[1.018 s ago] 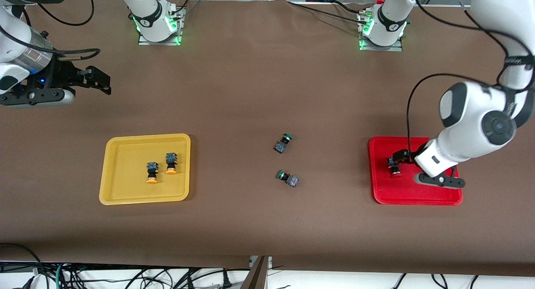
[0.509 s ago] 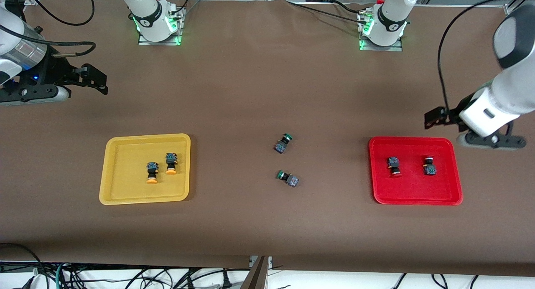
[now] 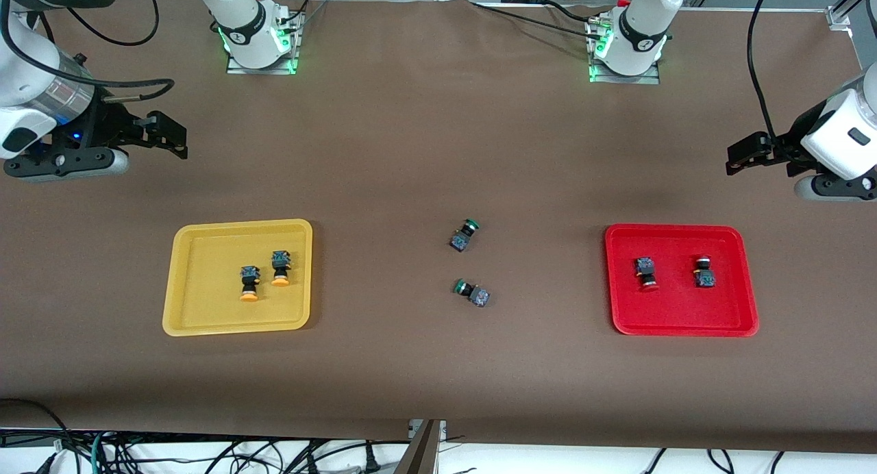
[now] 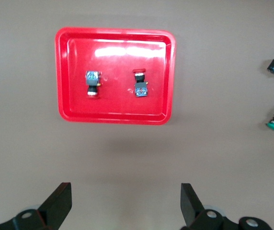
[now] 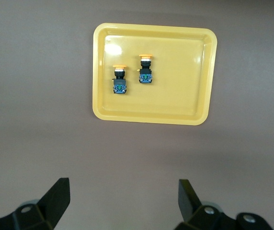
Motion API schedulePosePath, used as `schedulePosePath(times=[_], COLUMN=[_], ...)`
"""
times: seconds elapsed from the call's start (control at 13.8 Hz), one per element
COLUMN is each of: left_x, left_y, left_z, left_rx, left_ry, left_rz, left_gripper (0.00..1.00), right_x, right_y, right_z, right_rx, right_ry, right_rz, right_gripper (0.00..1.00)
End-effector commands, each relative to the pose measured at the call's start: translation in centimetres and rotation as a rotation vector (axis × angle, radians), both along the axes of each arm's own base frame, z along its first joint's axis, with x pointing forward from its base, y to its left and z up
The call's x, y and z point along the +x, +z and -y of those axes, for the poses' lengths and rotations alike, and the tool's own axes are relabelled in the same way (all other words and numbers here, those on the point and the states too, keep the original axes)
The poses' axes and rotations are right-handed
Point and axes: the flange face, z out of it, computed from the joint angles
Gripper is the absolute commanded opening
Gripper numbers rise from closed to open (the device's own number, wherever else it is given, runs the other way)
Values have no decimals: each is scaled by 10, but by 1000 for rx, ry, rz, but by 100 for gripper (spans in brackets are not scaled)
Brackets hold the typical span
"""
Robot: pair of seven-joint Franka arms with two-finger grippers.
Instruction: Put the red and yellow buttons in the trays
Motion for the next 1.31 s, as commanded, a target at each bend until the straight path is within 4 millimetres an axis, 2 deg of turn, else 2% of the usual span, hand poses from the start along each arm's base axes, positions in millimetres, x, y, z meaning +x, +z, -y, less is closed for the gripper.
schedulePosePath(times=[0.0,0.29,0.44,0.65,0.8,1.24], left_x=[-9,0,2,15,14,16], left_y=[9,-3,-2,2,1,-2], left_z=[6,8,9,13,17,11], left_rx=[-22,-21,-20,-22,-19,-17], left_ry=[61,59,56,51,43,52], left_rz=[-10,-30,-27,-11,-22,-28], left_gripper=[100,100,100,100,100,100], right_x=[3,3,3,4,4,6], right_y=[7,7,11,16,15,11], right_z=[3,1,2,3,2,5], right_rx=[-7,-7,-9,-6,-17,-20], right_ry=[15,15,25,26,30,71], right_rz=[14,15,19,31,29,22], right_gripper=[99,99,100,99,100,100])
